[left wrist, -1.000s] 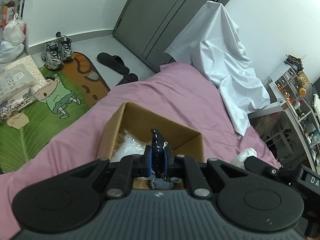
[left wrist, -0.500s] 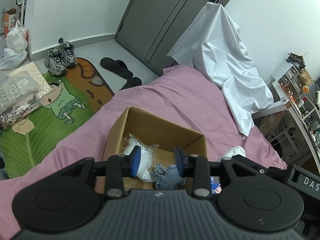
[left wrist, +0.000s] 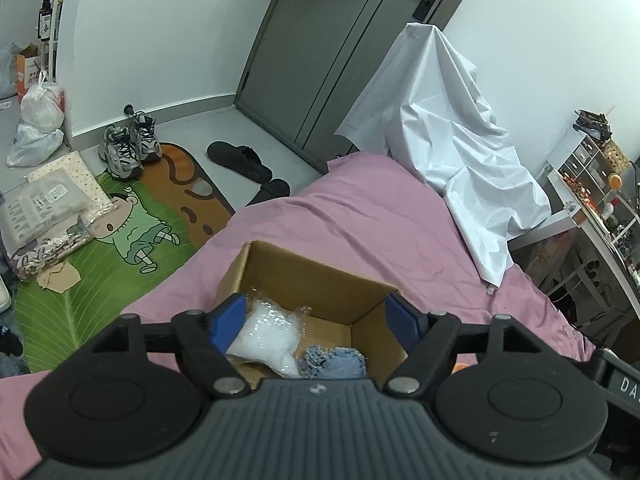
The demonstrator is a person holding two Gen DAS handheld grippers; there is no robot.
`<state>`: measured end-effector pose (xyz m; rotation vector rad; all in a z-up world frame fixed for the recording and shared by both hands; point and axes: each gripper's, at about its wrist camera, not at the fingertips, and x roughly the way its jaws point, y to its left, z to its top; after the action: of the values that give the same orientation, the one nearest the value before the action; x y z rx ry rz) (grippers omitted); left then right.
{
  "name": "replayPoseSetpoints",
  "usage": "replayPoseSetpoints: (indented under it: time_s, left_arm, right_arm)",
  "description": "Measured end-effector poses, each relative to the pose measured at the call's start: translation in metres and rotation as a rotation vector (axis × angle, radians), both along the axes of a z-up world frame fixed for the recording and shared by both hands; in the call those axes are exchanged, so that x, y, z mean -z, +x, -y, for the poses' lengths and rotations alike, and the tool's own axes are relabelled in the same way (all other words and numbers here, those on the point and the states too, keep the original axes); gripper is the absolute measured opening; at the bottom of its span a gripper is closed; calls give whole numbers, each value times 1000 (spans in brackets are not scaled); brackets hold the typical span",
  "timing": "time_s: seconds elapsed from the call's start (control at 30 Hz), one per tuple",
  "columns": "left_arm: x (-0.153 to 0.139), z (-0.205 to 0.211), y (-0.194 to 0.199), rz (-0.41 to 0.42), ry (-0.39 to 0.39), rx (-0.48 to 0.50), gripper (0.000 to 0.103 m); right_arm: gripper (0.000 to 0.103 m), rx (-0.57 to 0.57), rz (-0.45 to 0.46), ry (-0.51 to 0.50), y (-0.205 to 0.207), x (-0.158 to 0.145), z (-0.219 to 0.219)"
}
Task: Organize soft objects
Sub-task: 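Open both grippers to release the items into the box, then move both tools back toward the remaining burger toy and plush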
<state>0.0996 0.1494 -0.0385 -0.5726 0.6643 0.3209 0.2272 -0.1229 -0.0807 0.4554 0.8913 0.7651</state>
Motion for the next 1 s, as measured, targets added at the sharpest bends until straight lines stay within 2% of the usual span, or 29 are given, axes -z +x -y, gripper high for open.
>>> replayPoseSetpoints:
  time_s: [0.27, 0.53, 0.6, 0.67, 1.0]
  left_arm:
    - [-6, 23, 9, 12, 13, 55, 82]
    - [-8, 44, 18, 4, 19, 102, 83]
    - [-9, 51, 20, 1, 20, 117, 83]
    - [-9, 58, 22, 2, 28, 133, 83]
    - [-3, 99, 39, -28, 59, 232, 84]
  right_arm:
    - [82, 64, 28, -45, -1, -1, 38]
    - [84, 95, 57, -99, -3, -4, 69]
    - [87, 98, 75, -111, -4, -6, 76]
    - [94, 110, 97, -124, -7, -7, 84]
    - [94, 167, 115, -154, -9, -1, 125]
